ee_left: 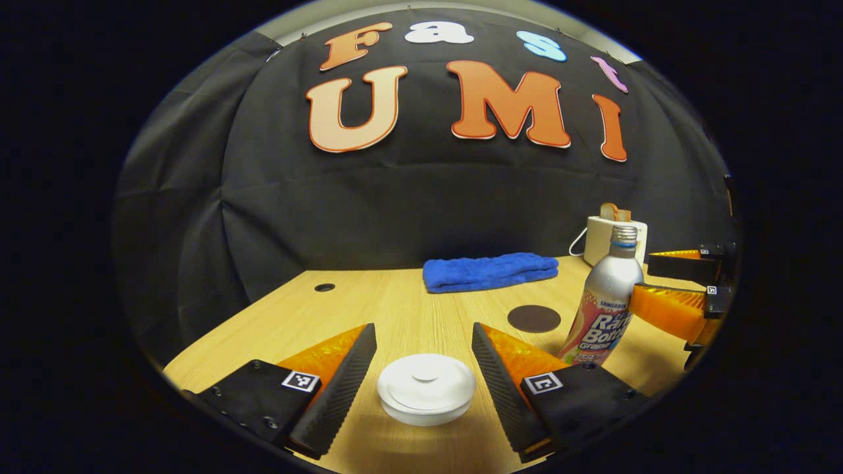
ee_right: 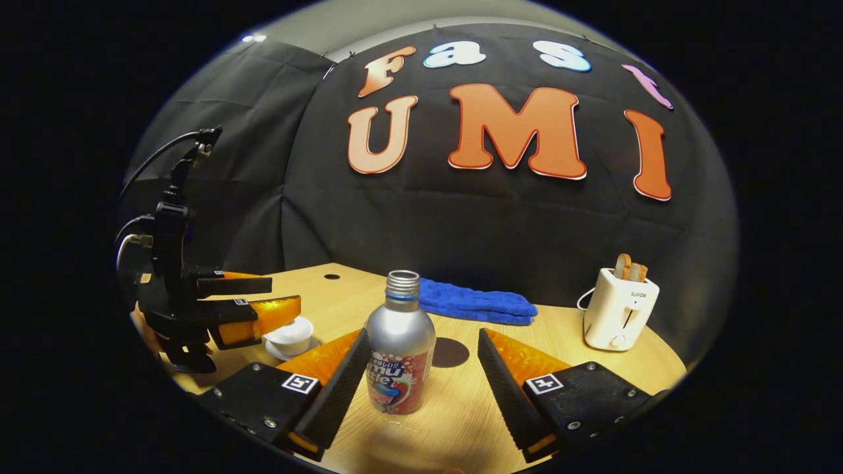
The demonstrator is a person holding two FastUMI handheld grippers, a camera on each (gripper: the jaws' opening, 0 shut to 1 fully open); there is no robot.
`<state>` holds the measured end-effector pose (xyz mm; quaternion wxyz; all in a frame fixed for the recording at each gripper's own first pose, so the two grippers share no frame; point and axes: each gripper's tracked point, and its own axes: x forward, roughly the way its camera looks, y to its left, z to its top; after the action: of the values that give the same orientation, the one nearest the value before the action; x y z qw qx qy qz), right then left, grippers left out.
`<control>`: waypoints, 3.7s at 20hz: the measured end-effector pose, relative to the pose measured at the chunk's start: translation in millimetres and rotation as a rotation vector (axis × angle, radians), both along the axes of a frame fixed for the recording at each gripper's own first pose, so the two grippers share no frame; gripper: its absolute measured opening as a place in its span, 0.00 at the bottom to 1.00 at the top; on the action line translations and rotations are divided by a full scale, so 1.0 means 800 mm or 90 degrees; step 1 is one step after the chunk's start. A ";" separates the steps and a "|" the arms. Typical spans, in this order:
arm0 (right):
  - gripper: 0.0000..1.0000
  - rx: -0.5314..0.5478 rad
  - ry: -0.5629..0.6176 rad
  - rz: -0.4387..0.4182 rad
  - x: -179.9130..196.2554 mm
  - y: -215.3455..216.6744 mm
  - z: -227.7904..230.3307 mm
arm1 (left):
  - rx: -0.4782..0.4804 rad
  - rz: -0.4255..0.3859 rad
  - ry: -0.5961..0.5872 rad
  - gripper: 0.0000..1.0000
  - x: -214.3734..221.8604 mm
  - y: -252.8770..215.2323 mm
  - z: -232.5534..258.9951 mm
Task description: Open the teacup lid with one hand, grasp the water bottle and pour water into the teacup with the other hand; after pouring, place the water bottle on the coaster and then close the teacup lid.
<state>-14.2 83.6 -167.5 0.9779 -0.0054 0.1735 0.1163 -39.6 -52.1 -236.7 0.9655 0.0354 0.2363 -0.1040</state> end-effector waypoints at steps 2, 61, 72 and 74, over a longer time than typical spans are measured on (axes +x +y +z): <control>0.98 0.005 0.014 0.006 0.001 0.004 -0.009 | 0.011 -0.002 0.015 0.92 -0.001 -0.003 -0.014; 0.77 -0.805 -0.249 0.195 0.073 0.064 0.015 | 0.027 0.184 -0.081 0.34 -0.019 0.207 0.039; 0.77 -0.972 -0.387 0.200 0.106 0.077 0.062 | 0.021 0.197 -0.081 0.34 -0.023 0.226 0.043; 0.77 -0.984 -0.408 0.200 0.113 0.083 0.074 | 0.022 0.201 -0.085 0.34 -0.023 0.230 0.046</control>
<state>76.1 150.3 -108.0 0.6739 -0.7282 -0.0841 0.0926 -57.7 132.1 -199.6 0.9826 0.0217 0.1758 0.0554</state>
